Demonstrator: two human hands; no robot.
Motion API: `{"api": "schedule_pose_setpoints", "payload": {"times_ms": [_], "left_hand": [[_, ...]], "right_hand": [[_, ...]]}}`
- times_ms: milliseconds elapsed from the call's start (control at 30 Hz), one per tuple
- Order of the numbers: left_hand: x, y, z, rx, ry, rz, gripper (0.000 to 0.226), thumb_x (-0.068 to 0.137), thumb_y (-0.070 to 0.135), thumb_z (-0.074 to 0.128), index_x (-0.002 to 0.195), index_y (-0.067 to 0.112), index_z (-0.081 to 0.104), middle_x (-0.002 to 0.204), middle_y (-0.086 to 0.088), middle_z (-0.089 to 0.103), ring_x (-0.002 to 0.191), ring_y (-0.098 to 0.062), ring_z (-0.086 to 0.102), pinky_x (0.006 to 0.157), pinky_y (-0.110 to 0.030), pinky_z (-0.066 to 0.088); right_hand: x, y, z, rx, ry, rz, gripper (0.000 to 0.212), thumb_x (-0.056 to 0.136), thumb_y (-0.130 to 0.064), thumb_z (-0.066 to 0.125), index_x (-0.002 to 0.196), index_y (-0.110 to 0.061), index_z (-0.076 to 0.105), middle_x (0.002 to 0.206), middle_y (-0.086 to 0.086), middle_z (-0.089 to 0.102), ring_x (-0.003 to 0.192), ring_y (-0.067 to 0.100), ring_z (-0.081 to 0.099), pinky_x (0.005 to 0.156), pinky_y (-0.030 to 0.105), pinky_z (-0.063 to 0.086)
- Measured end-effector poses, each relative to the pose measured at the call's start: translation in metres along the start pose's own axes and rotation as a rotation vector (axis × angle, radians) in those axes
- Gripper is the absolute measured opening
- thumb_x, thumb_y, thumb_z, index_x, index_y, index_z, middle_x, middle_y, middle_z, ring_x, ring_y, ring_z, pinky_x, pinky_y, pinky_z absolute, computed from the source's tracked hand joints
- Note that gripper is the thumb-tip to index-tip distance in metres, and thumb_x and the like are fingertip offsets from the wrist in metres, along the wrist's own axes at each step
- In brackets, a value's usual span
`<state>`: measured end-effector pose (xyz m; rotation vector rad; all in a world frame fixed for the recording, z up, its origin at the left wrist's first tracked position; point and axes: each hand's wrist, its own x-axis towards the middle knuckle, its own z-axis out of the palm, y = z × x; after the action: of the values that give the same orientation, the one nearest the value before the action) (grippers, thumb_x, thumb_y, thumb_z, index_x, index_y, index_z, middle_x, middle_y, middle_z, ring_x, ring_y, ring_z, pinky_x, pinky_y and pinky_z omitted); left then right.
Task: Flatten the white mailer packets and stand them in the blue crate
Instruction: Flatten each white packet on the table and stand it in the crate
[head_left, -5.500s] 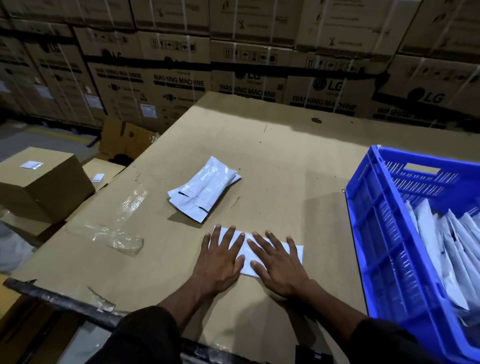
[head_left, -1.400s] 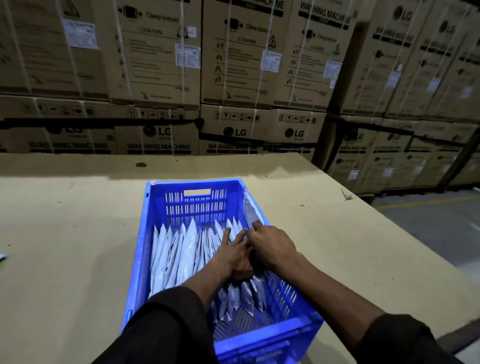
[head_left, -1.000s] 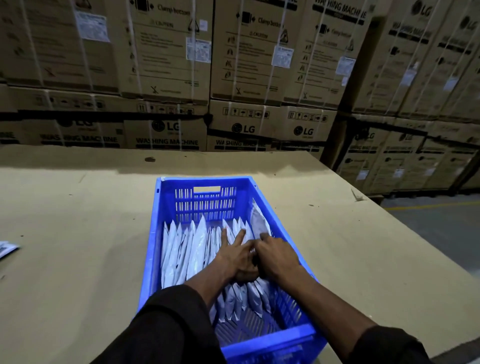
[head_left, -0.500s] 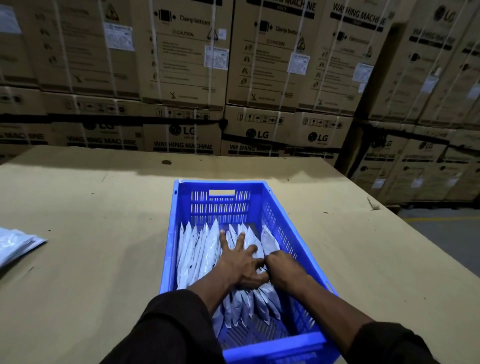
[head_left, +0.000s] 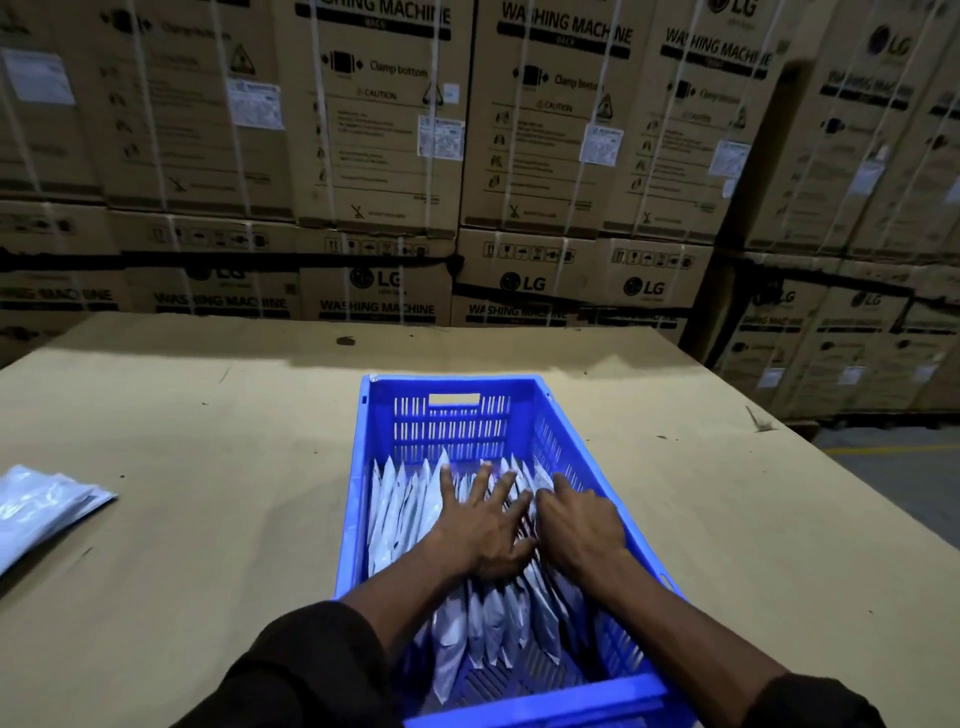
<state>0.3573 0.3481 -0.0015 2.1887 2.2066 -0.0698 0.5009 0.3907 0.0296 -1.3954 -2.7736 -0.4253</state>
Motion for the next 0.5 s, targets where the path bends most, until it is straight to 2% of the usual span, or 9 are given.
{"api": "schedule_pose_setpoints", "payload": {"times_ms": [67, 167, 200, 267, 300, 433, 500], "left_hand": [[-0.006, -0.011, -0.011, 0.097, 0.068, -0.054, 0.073, 0.104, 0.059, 0.029, 0.165, 0.025, 0.005, 0.173, -0.004, -0.009, 0.157, -0.033, -0.016, 0.106, -0.079, -0.019], [-0.020, -0.038, -0.023, 0.152, 0.239, -0.146, 0.071, 0.104, 0.056, 0.031, 0.164, 0.023, 0.013, 0.173, -0.007, -0.006, 0.157, -0.036, -0.016, 0.105, -0.077, -0.023], [-0.024, -0.050, -0.026, 0.156, 0.320, -0.167, 0.069, 0.102, 0.055, 0.030, 0.163, 0.023, 0.023, 0.173, -0.009, 0.002, 0.158, -0.038, -0.010, 0.106, -0.076, -0.021], [-0.041, -0.078, -0.031, 0.156, 0.426, -0.215, 0.070, 0.092, 0.055, 0.033, 0.150, 0.020, 0.051, 0.167, -0.013, 0.029, 0.156, -0.040, 0.016, 0.113, -0.076, -0.002], [-0.052, -0.095, -0.032, 0.171, 0.477, -0.237, 0.071, 0.087, 0.055, 0.035, 0.144, 0.018, 0.059, 0.162, -0.014, 0.038, 0.153, -0.040, 0.025, 0.113, -0.075, 0.007], [-0.102, -0.161, -0.042, 0.183, 0.565, -0.405, 0.070, 0.086, 0.056, 0.039, 0.141, 0.017, 0.058, 0.160, -0.015, 0.040, 0.152, -0.041, 0.027, 0.112, -0.076, 0.014], [-0.133, -0.199, -0.037, 0.197, 0.559, -0.498, 0.068, 0.087, 0.056, 0.053, 0.142, 0.017, 0.056, 0.161, -0.014, 0.037, 0.153, -0.041, 0.023, 0.113, -0.076, 0.014]], "right_hand": [[0.008, -0.002, -0.002, 0.064, 0.107, -0.010, 0.040, 0.094, -0.039, 0.046, 0.125, -0.018, 0.060, 0.143, 0.011, 0.053, 0.110, 0.036, 0.065, 0.078, 0.043, 0.056], [0.024, -0.016, -0.014, 0.130, 0.172, -0.078, 0.058, 0.091, -0.050, 0.033, 0.128, -0.015, 0.062, 0.142, 0.015, 0.055, 0.128, 0.039, 0.054, 0.093, 0.055, 0.052], [0.029, -0.024, -0.021, 0.136, 0.218, -0.103, 0.061, 0.092, -0.051, 0.033, 0.133, -0.015, 0.060, 0.145, 0.014, 0.053, 0.134, 0.038, 0.049, 0.099, 0.058, 0.048], [0.040, -0.047, -0.039, 0.152, 0.316, -0.169, 0.064, 0.094, -0.054, 0.032, 0.140, -0.015, 0.054, 0.151, 0.014, 0.046, 0.142, 0.037, 0.039, 0.106, 0.063, 0.039], [0.046, -0.062, -0.049, 0.163, 0.345, -0.200, 0.064, 0.095, -0.055, 0.032, 0.142, -0.016, 0.052, 0.153, 0.014, 0.044, 0.144, 0.037, 0.036, 0.107, 0.064, 0.036], [0.067, -0.128, -0.087, 0.181, 0.326, -0.301, 0.068, 0.097, -0.058, 0.025, 0.146, -0.015, 0.047, 0.155, 0.013, 0.040, 0.146, 0.037, 0.031, 0.110, 0.065, 0.030], [0.076, -0.171, -0.104, 0.191, 0.310, -0.365, 0.073, 0.096, -0.060, 0.017, 0.150, -0.016, 0.039, 0.160, 0.013, 0.033, 0.150, 0.036, 0.023, 0.113, 0.064, 0.024]]}}
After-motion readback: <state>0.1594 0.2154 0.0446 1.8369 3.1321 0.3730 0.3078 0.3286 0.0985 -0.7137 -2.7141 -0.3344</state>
